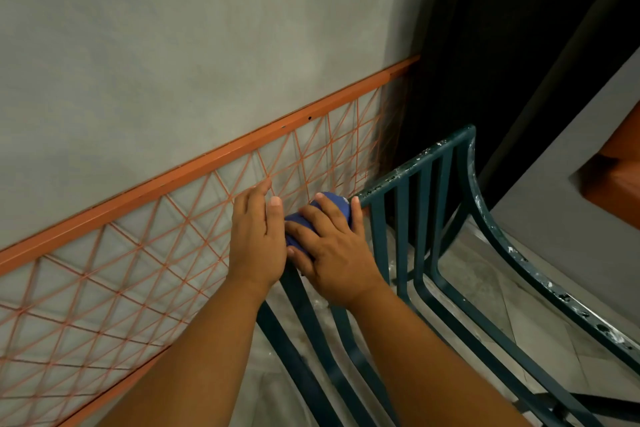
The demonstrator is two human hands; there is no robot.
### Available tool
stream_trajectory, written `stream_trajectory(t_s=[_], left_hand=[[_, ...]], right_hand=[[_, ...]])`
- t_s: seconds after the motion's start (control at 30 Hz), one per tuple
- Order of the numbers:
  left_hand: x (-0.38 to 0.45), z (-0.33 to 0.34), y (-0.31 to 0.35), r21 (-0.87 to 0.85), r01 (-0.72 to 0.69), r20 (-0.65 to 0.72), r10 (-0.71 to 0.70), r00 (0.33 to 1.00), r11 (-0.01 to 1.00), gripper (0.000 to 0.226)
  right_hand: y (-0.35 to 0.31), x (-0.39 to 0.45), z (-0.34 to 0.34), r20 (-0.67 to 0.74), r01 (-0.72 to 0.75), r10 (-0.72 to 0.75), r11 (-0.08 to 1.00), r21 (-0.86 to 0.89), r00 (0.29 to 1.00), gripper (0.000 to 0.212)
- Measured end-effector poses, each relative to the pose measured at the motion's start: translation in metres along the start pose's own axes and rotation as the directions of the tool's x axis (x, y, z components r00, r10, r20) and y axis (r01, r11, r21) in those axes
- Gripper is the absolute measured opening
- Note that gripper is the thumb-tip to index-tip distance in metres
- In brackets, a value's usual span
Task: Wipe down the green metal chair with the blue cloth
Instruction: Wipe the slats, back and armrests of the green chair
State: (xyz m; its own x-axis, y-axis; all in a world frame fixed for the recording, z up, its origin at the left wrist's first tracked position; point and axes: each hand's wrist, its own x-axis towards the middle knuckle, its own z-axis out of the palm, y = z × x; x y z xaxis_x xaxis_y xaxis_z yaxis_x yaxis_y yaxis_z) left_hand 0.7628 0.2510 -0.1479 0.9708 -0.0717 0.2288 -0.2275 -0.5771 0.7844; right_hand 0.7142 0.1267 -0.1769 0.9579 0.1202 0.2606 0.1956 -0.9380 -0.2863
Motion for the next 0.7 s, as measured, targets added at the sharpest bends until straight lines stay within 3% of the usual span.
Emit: stream_trajectory(t_s=[0.1, 0.2, 0.33, 0.4, 0.57, 0.7], left_hand=[[0.001, 0.001, -0.001, 0.008, -0.009, 0.010, 0.009, 1.000, 1.000, 0.044], [0.001, 0.002, 0.000, -0.017, -0.002, 0.032, 0.002, 0.999, 1.000, 0.044], [0.001, 0.002, 0.001, 0.028, -0.027, 0.052, 0.025, 0.998, 0.999, 0.044], [0.002, 0.002, 0.000, 0.044, -0.058, 0.075, 0.055, 0.996, 0.997, 0.044], [0.005, 0.006, -0.006, 0.116, -0.054, 0.148, 0.037, 0.988, 0.992, 0.045], [0.006, 0.006, -0.007, 0.146, -0.056, 0.171, 0.031, 0.985, 0.988, 0.044]], right_hand=[[0.009, 0.006, -0.002, -0.051, -0.074, 0.072, 0.996, -0.044, 0.996, 0.040], [-0.008, 0.016, -0.004, -0.086, -0.191, 0.193, 0.981, 0.022, 0.978, 0.046], [-0.006, -0.001, 0.001, -0.076, 0.037, -0.028, 0.992, 0.119, 0.997, 0.037], [0.015, -0.002, -0.001, -0.065, 0.093, -0.088, 0.993, 0.079, 0.994, 0.035], [0.006, 0.020, -0.002, -0.113, -0.175, 0.183, 0.982, 0.074, 0.977, 0.036], [0.007, -0.001, 0.005, -0.113, 0.054, -0.036, 0.986, 0.156, 0.993, 0.033]])
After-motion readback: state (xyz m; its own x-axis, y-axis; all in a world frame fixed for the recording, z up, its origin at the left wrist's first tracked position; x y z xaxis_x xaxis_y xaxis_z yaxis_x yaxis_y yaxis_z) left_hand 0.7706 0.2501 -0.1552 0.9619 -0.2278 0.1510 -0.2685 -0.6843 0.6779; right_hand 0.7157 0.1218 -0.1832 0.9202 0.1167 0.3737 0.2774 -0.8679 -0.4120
